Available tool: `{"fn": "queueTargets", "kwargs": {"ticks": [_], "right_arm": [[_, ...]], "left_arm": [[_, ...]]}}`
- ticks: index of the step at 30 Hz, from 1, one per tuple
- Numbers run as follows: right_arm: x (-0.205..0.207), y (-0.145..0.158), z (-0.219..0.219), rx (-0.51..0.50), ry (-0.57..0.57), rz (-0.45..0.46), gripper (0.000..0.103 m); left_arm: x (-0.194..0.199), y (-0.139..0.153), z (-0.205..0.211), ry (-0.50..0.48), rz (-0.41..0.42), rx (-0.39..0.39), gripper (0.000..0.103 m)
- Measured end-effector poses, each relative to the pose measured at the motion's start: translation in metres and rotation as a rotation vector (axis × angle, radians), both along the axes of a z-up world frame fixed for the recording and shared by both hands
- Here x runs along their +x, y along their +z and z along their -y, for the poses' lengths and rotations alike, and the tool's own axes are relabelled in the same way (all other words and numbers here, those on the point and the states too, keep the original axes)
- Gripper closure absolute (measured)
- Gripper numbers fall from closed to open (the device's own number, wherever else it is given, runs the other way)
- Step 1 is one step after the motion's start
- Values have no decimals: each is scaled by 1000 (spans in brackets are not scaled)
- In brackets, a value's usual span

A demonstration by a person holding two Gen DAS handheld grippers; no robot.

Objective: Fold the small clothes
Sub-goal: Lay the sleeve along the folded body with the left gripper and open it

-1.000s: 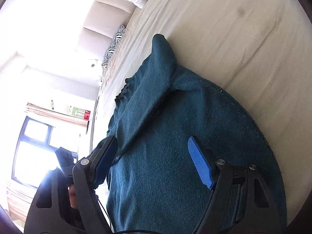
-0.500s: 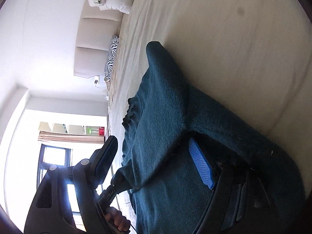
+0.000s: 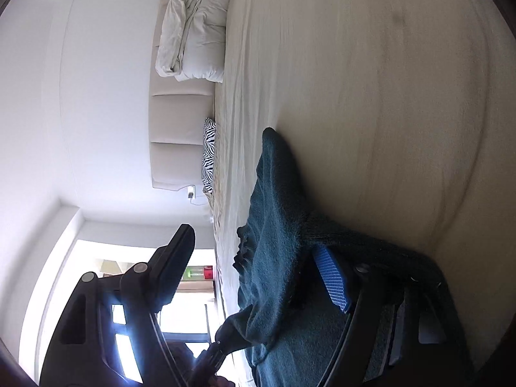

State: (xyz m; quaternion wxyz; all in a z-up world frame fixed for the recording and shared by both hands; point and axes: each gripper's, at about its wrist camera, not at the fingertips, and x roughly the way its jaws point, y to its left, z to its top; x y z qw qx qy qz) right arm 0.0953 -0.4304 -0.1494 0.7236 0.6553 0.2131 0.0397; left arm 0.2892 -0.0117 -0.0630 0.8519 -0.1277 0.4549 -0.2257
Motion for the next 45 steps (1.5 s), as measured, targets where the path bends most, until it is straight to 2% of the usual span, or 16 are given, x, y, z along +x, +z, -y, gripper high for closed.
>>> {"fn": "queueTargets", "kwargs": {"ticks": [2, 9, 18, 26, 29, 33, 38, 42, 45], "right_arm": [[-2, 5, -3, -40, 17, -3, 31], [-30, 7, -14, -42, 65, -12, 29], [-44, 3, -11, 3, 54, -23, 29], [-52, 11, -8, -48, 110, -55, 29], [-56, 22, -7, -64, 131, -58, 28], [-58, 48, 0, -102, 156, -23, 28], [-38, 82, 19, -189, 180, -16, 28], [1, 92, 26, -206, 253, -16, 28], [37, 88, 21, -186, 333, -1, 28]], "left_arm": [[0, -6, -2, -1, -12, 11, 93], [-5, -18, -23, 33, -26, -16, 93], [-3, -14, -27, 52, 2, -33, 93], [-9, -42, -42, 87, -40, -74, 93], [-10, -45, -48, 94, -42, -102, 92], [-9, -48, -53, 103, -51, -113, 82], [-10, -55, -54, 107, -46, -135, 80], [-12, -57, -51, 109, -21, -116, 79], [-10, -59, -51, 112, -27, -130, 79]]}}
